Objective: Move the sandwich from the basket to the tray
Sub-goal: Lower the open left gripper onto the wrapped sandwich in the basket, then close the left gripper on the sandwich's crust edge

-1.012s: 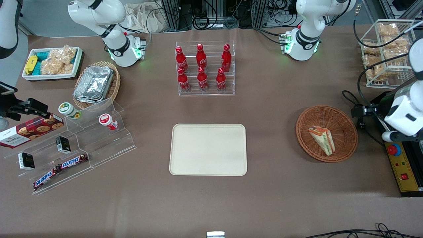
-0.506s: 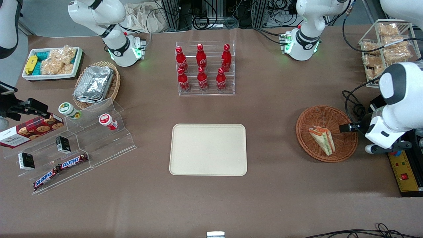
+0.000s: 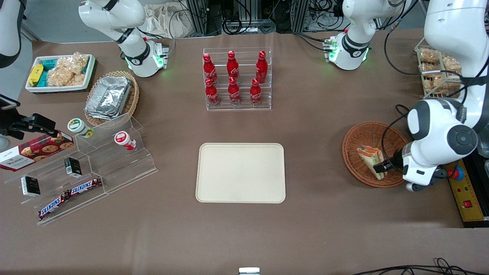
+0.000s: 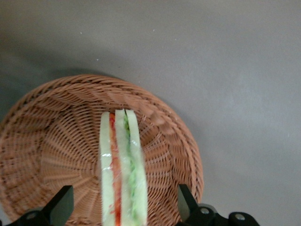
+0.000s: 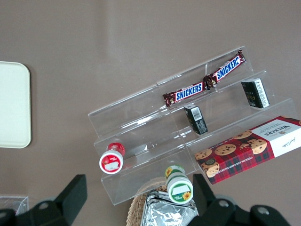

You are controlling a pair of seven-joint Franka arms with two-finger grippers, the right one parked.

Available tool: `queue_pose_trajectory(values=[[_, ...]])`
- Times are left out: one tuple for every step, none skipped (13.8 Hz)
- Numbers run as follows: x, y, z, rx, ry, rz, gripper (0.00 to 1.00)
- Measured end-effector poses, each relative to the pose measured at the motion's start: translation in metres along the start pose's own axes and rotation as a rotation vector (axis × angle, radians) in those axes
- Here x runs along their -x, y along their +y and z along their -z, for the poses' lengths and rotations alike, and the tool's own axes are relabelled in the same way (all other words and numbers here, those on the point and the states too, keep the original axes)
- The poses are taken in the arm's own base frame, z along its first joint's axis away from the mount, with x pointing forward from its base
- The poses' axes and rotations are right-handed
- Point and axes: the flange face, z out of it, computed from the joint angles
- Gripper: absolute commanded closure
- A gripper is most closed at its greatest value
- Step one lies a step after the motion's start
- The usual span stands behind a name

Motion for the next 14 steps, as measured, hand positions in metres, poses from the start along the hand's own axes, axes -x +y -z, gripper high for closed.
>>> queue_pose_trajectory(values=[[0.000,0.000,-0.008,0.000,-0.002,0.015,0.01],[0.002,0.000,-0.016,-0.001,-0.004,0.020,0.01],[0.005,-0.002,-0.023,-0.009,-0.008,0.016,0.01],[0.008,-0.004,-0.030,-0.023,-0.014,0.010,0.01],[0.012,-0.005,-0.038,-0.035,-0.021,0.007,0.01],[0.015,-0.006,-0.045,-0.042,-0.024,0.004,0.06],[0.017,-0.008,-0.052,-0.044,-0.020,0.002,0.18],[0.019,-0.010,-0.058,-0.047,-0.019,0.000,0.34],[0.021,-0.011,-0.062,-0.053,-0.017,-0.004,0.48],[0.021,-0.012,-0.064,-0.056,-0.016,-0.007,0.65],[0.020,-0.012,-0.064,-0.056,-0.013,-0.008,0.77],[0.020,-0.012,-0.063,-0.055,-0.010,-0.008,0.88],[0.020,-0.011,-0.062,-0.053,-0.008,-0.009,0.99],[0.019,-0.009,-0.060,-0.051,-0.004,-0.011,1.00]])
